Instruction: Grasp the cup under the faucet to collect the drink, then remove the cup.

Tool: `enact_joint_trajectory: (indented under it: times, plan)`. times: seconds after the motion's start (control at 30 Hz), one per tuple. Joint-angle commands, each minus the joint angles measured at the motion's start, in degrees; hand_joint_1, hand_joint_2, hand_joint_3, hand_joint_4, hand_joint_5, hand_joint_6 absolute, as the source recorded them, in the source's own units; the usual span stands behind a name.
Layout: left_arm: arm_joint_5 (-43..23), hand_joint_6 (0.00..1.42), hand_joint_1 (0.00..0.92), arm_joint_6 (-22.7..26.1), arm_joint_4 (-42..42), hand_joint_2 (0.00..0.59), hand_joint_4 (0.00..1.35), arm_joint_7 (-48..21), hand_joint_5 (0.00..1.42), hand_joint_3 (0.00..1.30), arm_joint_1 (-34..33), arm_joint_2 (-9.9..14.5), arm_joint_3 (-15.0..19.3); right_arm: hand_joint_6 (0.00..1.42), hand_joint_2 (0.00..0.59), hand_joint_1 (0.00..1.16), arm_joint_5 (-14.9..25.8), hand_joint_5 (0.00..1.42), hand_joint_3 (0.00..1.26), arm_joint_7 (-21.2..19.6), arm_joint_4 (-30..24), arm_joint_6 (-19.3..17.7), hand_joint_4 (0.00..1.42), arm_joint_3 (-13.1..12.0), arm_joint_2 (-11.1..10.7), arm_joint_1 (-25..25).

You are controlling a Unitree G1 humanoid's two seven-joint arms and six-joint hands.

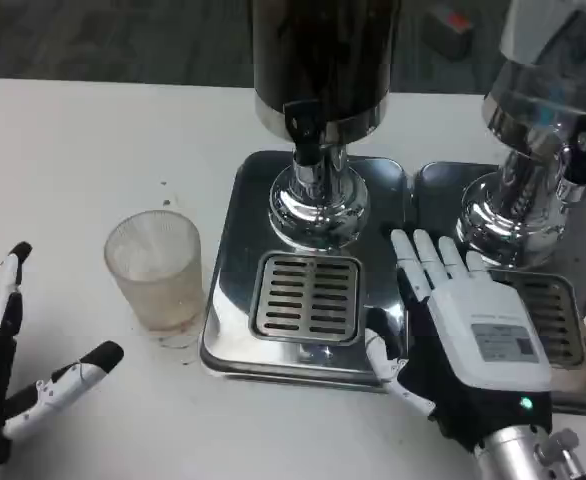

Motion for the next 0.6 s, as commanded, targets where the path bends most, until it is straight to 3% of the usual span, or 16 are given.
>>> enact_joint_trajectory:
  times: [0.03, 0.27, 0.43, 0.6]
  plan:
    - [-1.3, 0.0, 0.0, -5.3, 7.6, 0.0, 0.0, -0.3, 0.0, 0.0, -4.8, 0.0, -1.2, 0.0, 0.562, 0.29, -0.9, 0.0, 0.03, 0.1, -1.0, 1.1, 0.0, 0.2, 0.1, 0.4]
    - [-5.3, 0.0, 0.0, -14.5, 23.5, 0.0, 0.0, -2.9, 0.0, 0.0, -14.2, -1.7, -2.9, 0.0, 0.562, 0.3, -1.2, 0.0, 0.04, 0.0, -1.0, 1.7, 0.0, 0.4, 0.8, 0.5]
    - [-4.8, 0.0, 0.001, -15.6, 30.3, 0.0, 0.0, -3.3, 0.0, 0.0, -19.9, -2.3, -4.7, 0.0, 0.562, 0.3, -1.3, 0.0, 0.04, -0.1, -1.4, 2.4, 0.0, 0.4, 1.2, 0.8]
    - [-4.3, 0.0, 0.074, -15.6, 36.3, 0.004, 0.0, -4.6, 0.0, 0.0, -26.2, -2.4, -6.8, 0.0, 0.562, 0.3, -1.6, 0.0, 0.04, -0.1, -1.9, 3.0, 0.0, 0.9, 1.6, 1.4]
